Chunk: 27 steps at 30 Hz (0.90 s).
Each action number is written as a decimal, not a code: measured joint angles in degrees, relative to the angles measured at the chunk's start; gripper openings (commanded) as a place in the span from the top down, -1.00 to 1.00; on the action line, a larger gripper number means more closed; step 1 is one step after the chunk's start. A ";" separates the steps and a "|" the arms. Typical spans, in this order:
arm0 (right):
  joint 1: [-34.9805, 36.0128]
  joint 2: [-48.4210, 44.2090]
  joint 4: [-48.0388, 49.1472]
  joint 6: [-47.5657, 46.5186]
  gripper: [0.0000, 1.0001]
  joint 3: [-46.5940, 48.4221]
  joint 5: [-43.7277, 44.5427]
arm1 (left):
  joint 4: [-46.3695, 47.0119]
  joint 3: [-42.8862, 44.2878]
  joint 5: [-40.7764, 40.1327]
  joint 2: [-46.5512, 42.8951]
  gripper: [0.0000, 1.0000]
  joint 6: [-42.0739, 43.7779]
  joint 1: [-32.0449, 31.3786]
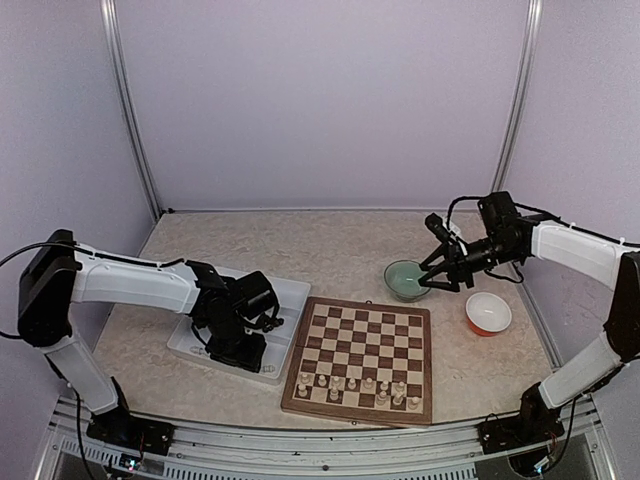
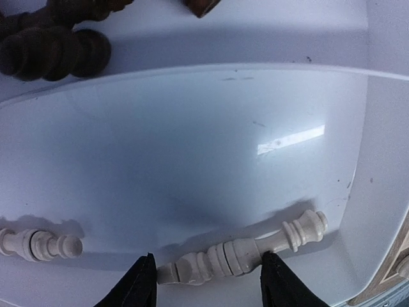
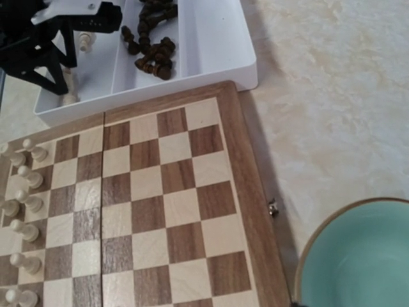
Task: Set up the chess pieces on the board
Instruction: Pick up the chess pile from the storage box.
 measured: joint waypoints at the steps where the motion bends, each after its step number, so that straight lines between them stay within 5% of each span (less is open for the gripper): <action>1: 0.11 0.04 -0.09 -0.09 -0.11 0.00 -0.02 | 0.35 0.07 0.28 0.22 -0.02 0.07 -0.11; 16: 0.59 1.33 -0.87 -1.62 -0.10 0.07 0.44 | 1.75 -1.14 -3.93 -1.44 0.63 -1.14 5.86; 27: 1.18 1.62 -1.31 -2.16 -0.10 0.09 0.68 | 3.69 -3.19 -3.76 -2.10 0.36 -0.90 6.21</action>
